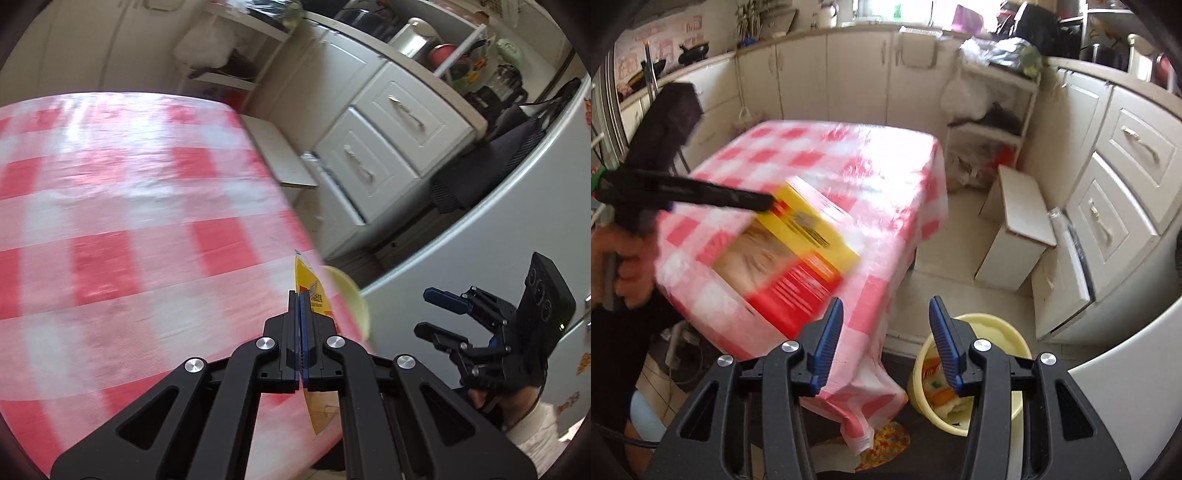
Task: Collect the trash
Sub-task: 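Carry the snack bag with the left tool while the right tool carries the peel to the yellow bin, then open the right tool over the yellow bin while the left tool releases the snack bag in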
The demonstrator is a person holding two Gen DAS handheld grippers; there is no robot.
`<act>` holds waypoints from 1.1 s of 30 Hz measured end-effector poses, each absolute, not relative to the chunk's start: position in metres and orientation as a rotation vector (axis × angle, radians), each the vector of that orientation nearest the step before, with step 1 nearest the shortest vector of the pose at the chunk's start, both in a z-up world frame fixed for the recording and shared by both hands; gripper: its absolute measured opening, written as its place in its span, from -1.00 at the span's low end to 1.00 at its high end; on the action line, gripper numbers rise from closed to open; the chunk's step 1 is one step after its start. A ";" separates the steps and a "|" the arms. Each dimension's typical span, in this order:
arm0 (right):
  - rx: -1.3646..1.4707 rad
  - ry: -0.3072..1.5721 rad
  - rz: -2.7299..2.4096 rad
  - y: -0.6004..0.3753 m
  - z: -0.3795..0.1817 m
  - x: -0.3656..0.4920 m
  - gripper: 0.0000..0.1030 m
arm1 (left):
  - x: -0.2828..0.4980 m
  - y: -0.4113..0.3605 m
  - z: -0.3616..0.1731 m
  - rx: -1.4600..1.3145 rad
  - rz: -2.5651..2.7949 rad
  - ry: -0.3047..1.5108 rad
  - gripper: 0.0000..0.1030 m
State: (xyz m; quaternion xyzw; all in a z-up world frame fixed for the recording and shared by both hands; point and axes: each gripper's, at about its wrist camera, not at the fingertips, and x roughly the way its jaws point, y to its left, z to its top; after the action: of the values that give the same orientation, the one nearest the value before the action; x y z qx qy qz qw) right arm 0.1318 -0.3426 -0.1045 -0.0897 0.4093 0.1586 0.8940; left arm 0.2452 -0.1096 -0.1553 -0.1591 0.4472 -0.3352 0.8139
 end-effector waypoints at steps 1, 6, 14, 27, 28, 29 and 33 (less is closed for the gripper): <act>-0.183 0.832 0.311 -0.347 -0.100 0.129 -0.06 | 0.246 -0.117 -0.154 -0.347 -0.732 0.953 -0.97; -0.080 0.770 0.188 -0.390 -0.083 0.127 -0.05 | 0.252 -0.181 -0.146 -0.356 -0.837 0.945 -0.97; -0.014 0.721 0.058 -0.434 -0.073 0.116 -0.04 | 0.273 -0.290 -0.166 -0.291 -0.870 1.001 -0.96; 0.016 0.735 -0.020 -0.460 -0.080 0.109 0.06 | 0.281 -0.360 -0.204 -0.168 -0.767 1.092 -0.01; 0.012 0.733 -0.021 -0.458 -0.079 0.109 0.09 | 0.280 -0.357 -0.202 -0.174 -0.762 1.090 0.03; 0.004 0.729 -0.024 -0.456 -0.079 0.109 0.17 | 0.279 -0.353 -0.200 -0.169 -0.750 1.087 0.10; -0.048 0.719 -0.039 -0.445 -0.077 0.109 0.27 | 0.268 -0.330 -0.182 -0.137 -0.706 1.028 0.48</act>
State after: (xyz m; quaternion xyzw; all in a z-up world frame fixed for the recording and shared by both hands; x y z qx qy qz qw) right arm 0.1093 -0.4455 -0.0766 -0.0236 0.3518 -0.0193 0.9356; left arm 0.2684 -0.3300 -0.1825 -0.0642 0.4811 -0.3304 0.8095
